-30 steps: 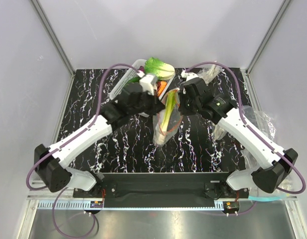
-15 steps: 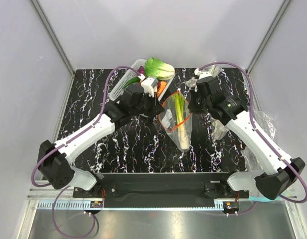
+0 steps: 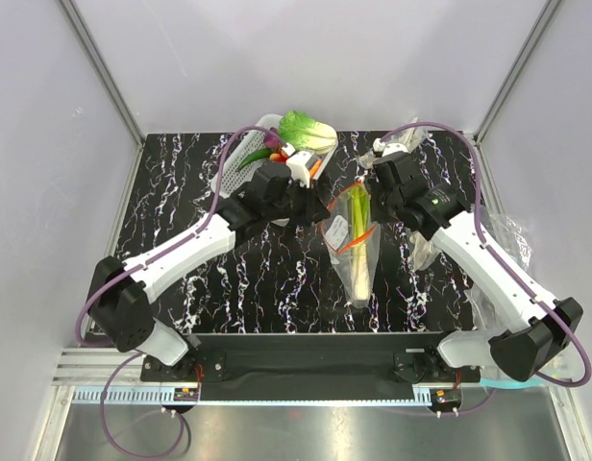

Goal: Place the food in the zip-top bag and seal the zipper
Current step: Adjust the zipper food storage bag at the center of the board, then pick up the fake fish from the bin.

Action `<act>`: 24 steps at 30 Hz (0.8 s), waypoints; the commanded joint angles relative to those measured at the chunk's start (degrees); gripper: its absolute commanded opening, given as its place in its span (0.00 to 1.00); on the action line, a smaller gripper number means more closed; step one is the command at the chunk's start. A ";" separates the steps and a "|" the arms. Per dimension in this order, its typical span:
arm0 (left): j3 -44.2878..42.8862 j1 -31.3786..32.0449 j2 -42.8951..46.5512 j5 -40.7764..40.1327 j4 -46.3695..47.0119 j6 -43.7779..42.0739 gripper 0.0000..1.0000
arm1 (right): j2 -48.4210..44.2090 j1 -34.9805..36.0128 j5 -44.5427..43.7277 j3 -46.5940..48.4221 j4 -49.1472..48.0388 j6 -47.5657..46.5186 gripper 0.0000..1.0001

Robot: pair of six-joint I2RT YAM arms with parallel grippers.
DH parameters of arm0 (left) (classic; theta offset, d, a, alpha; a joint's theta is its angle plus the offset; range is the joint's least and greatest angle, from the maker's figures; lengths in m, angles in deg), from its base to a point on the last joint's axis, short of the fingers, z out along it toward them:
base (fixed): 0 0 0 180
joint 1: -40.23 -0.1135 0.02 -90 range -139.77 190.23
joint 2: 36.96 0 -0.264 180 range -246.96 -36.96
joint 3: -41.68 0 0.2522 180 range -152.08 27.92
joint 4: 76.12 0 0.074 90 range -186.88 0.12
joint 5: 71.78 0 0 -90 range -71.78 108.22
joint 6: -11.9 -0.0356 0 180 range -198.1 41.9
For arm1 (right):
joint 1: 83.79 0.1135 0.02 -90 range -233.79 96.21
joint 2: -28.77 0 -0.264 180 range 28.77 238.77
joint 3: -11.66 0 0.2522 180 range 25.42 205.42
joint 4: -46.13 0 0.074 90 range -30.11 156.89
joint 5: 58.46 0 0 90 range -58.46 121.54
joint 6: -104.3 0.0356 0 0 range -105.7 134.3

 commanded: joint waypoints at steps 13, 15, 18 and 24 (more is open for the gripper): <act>0.12 -7.99 5.15 -0.57 1.51 -3.11 0.94 | 2.06 -0.56 -3.76 0.97 -1.13 -2.54 0.00; -0.67 -9.49 6.04 -4.27 -1.29 -4.44 0.95 | 2.67 -0.74 -3.41 0.61 -2.44 -2.54 0.00; -3.48 -12.04 4.20 -12.35 -4.28 -7.51 0.95 | 3.20 -0.83 -1.83 0.44 -3.50 -2.72 0.00; -13.66 -15.30 -7.92 -15.98 -8.06 -13.66 0.96 | 3.47 -0.83 -1.21 1.14 -3.94 -3.07 0.00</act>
